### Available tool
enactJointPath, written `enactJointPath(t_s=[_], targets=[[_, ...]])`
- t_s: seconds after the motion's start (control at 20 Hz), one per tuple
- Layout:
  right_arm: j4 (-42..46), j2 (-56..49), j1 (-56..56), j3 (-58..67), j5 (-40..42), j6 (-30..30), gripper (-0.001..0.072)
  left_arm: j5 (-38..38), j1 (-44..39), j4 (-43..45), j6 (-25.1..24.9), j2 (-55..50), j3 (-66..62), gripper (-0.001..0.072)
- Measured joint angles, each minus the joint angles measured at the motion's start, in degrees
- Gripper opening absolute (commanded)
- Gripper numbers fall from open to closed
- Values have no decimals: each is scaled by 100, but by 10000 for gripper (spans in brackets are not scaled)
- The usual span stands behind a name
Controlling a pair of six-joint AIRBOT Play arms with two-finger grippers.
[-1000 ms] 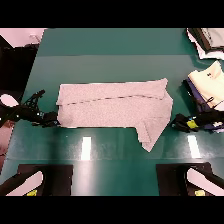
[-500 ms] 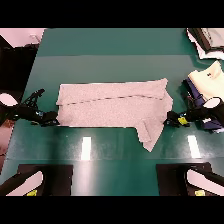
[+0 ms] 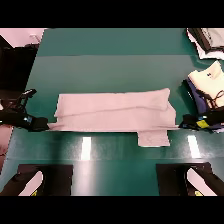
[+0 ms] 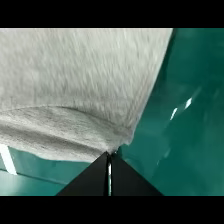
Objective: Fold the shirts.
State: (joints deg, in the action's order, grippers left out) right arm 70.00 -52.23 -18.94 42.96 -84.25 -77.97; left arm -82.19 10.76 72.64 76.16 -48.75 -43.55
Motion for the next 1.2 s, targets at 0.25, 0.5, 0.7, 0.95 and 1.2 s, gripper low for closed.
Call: enactJointPath(t_s=[0.25, 0.5, 0.7, 0.95, 1.2], targets=[[-87, 656, -122, 81, -85, -48, 9, -94, 0, -363, -2, 319, -7, 21], [-437, 330, 48, 337, 354, -66, 9, 588, 0, -520, -7, 328, -33, 22], [-498, -409, 509, 927, 684, -74, 9, 997, 0, -566, -15, 0, -155, 23], [-520, -1357, 988, 1746, 960, -249, 9, 1379, 0, -584, -116, -706, -568, 23], [-402, -1998, 1174, 2302, 1128, -461, 9, 1810, 0, -605, -151, -1263, -953, 23]])
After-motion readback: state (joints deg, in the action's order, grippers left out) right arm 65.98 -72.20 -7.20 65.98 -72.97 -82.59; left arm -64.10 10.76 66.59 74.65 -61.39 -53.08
